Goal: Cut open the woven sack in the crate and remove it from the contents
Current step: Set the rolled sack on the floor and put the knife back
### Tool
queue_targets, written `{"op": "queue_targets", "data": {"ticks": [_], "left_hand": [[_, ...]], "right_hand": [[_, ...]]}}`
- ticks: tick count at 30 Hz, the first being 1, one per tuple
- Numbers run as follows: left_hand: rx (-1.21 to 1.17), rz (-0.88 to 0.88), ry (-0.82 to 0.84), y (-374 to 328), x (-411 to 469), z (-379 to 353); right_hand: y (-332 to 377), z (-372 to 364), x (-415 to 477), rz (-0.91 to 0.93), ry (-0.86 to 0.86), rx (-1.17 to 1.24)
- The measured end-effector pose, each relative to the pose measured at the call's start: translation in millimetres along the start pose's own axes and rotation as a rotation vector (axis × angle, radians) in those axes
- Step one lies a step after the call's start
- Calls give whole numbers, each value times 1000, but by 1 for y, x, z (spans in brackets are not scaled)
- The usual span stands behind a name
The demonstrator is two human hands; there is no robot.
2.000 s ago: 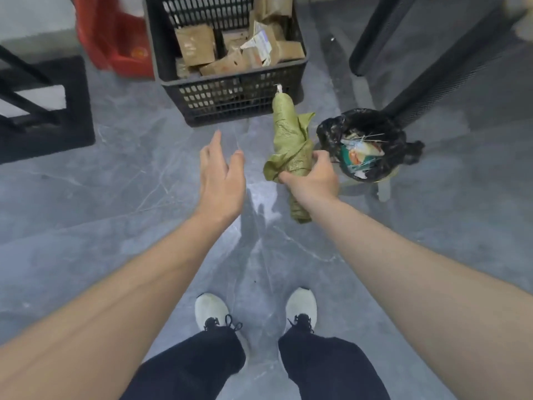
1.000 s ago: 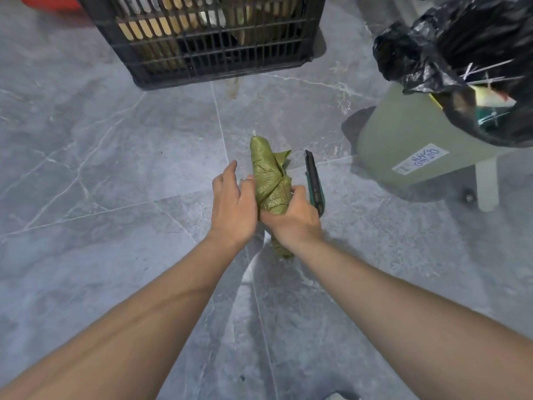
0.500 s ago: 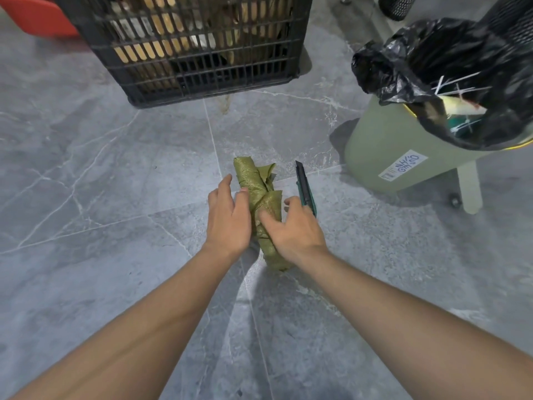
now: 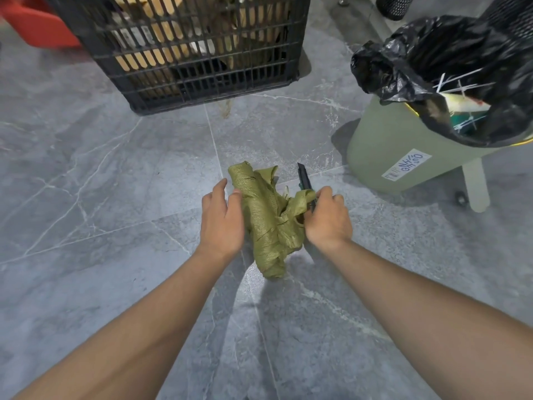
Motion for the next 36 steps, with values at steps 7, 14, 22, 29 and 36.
{"op": "queue_targets", "data": {"ticks": [7,14,22,29,36], "left_hand": [[18,28,-12,16,7,7],[27,52,-14,29,14,9],[12,52,11,6,11,7],[-15,2,1,-48,5,23],[-1,-23,-15,-120,-18,51]], "right_hand": [[-6,-15,20,-19,14,-14],[-8,-24,23,-37,49,58],[-7,6,21,-5,26,63],[26,62,16,44,24,278],[56,138,-16,25,-13,352]]}}
Point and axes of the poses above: each hand's wrist, its own x-axis towards the middle knuckle, its own z-axis out of the back of the hand, y = z × x, the point moved 9 cm from there along x, towards the middle knuckle, and after that the axes turned 14 degrees about -x, right-handed, at the moved point
